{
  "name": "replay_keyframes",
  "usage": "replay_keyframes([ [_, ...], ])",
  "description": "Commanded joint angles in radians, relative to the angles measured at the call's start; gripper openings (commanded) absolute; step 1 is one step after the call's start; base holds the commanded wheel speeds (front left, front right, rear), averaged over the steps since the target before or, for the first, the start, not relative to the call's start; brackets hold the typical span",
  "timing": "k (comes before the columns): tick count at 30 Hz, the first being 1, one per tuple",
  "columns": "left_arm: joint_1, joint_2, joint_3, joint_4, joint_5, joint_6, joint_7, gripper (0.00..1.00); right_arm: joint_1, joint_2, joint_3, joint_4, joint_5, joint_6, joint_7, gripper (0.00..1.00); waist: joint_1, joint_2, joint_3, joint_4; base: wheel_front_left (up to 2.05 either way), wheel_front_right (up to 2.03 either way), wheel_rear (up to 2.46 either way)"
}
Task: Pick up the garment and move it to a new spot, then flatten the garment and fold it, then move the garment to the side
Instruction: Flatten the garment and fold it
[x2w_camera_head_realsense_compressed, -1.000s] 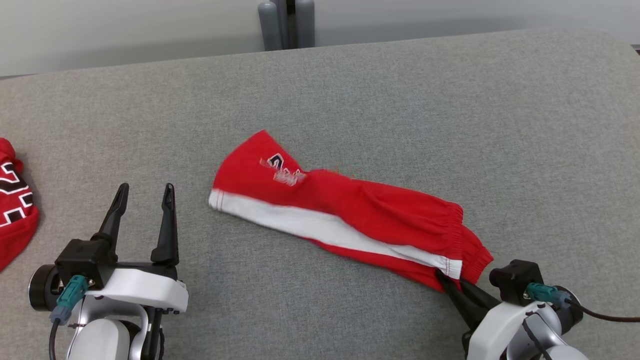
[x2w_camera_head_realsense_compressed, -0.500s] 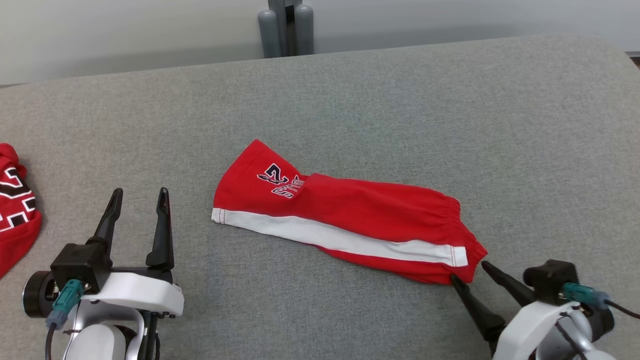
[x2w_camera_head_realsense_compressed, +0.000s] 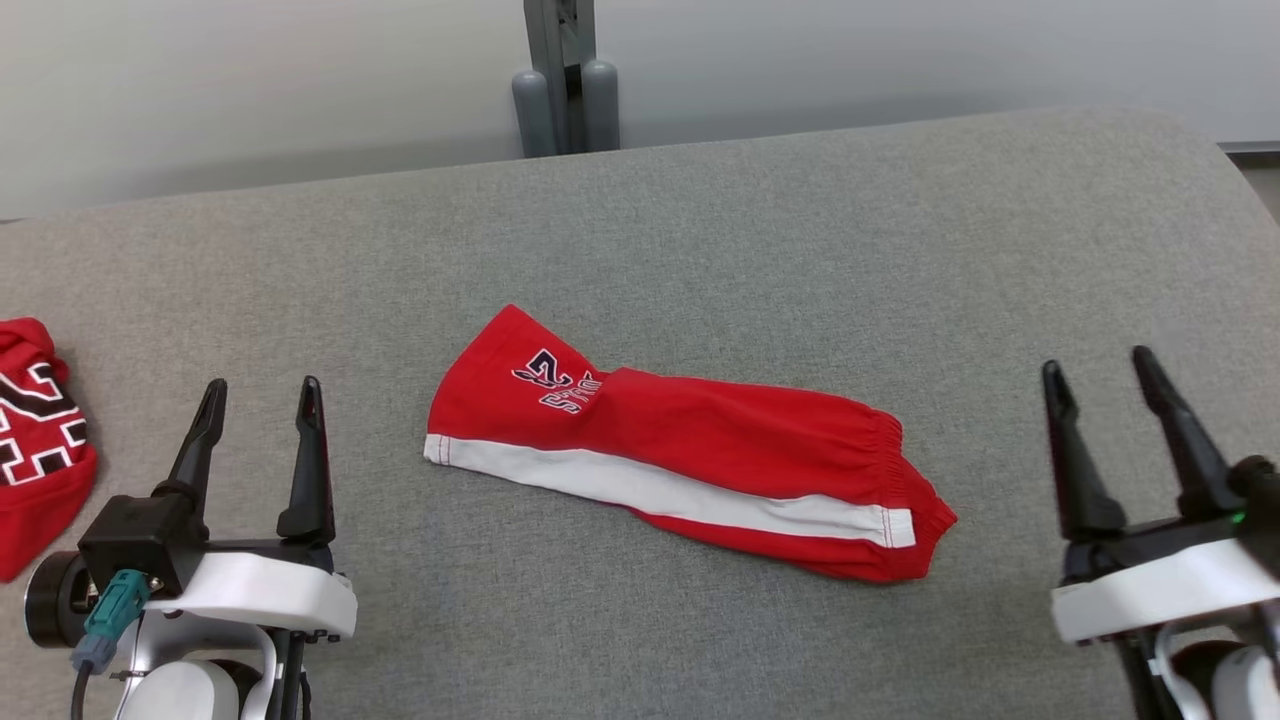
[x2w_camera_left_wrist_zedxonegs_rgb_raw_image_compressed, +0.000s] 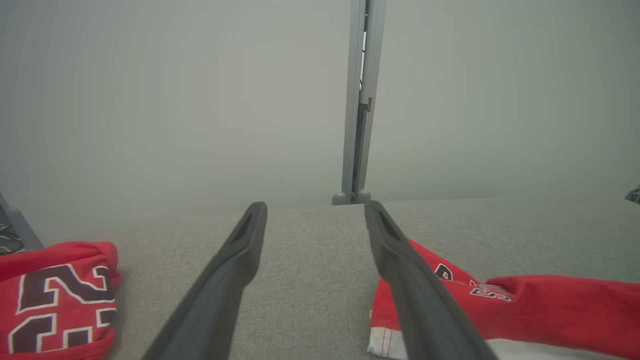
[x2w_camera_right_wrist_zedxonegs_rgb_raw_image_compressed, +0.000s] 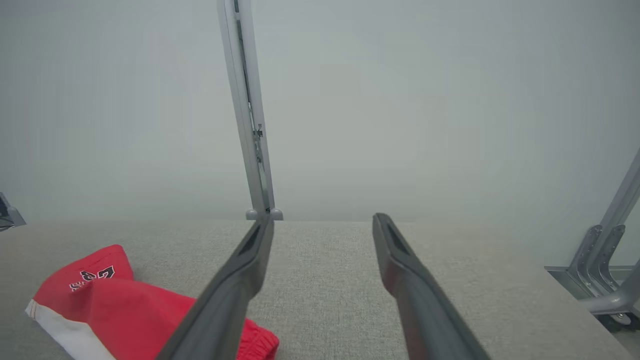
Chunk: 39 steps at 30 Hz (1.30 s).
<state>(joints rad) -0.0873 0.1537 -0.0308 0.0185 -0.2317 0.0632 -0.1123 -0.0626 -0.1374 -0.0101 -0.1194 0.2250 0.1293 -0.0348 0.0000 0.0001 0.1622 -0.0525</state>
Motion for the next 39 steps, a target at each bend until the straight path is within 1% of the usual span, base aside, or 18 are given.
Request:
replay_keyframes([
  [1, 0.008, 0.01, -0.001, -0.009, 0.004, 0.009, 0.007, 1.0, -0.006, 0.027, 0.006, 0.001, -0.026, 0.003, -0.017, 1.0, 0.0, -0.0001, -0.009, 0.005, 0.0, 0.0, 0.0],
  [8, 0.046, 0.006, -0.027, -0.042, 0.023, 0.023, 0.016, 1.0, 0.01, 0.07, 0.053, 0.061, -0.068, 0.002, -0.043, 1.0, 0.0, -0.0001, -0.043, 0.021, 0.0, 0.0, 0.0],
  [18, 0.109, -0.001, -0.048, -0.068, 0.035, 0.046, 0.038, 1.0, 0.049, 0.085, 0.032, 0.114, -0.032, 0.002, -0.075, 1.0, 0.0, -0.0001, -0.084, 0.021, 0.0, 0.0, 0.0],
  [31, 0.11, 0.012, -0.065, -0.087, 0.029, 0.045, 0.058, 1.0, 0.031, 0.085, 0.048, 0.148, 0.001, 0.002, -0.093, 1.0, 0.0, -0.0001, -0.072, 0.018, 0.0, 0.0, 0.0],
  [39, 0.089, 0.028, -0.082, -0.074, 0.03, 0.025, 0.078, 1.0, 0.019, 0.085, 0.065, 0.17, 0.013, 0.002, -0.104, 1.0, 0.0, -0.0001, -0.067, 0.01, 0.0, 0.0, 0.0],
])
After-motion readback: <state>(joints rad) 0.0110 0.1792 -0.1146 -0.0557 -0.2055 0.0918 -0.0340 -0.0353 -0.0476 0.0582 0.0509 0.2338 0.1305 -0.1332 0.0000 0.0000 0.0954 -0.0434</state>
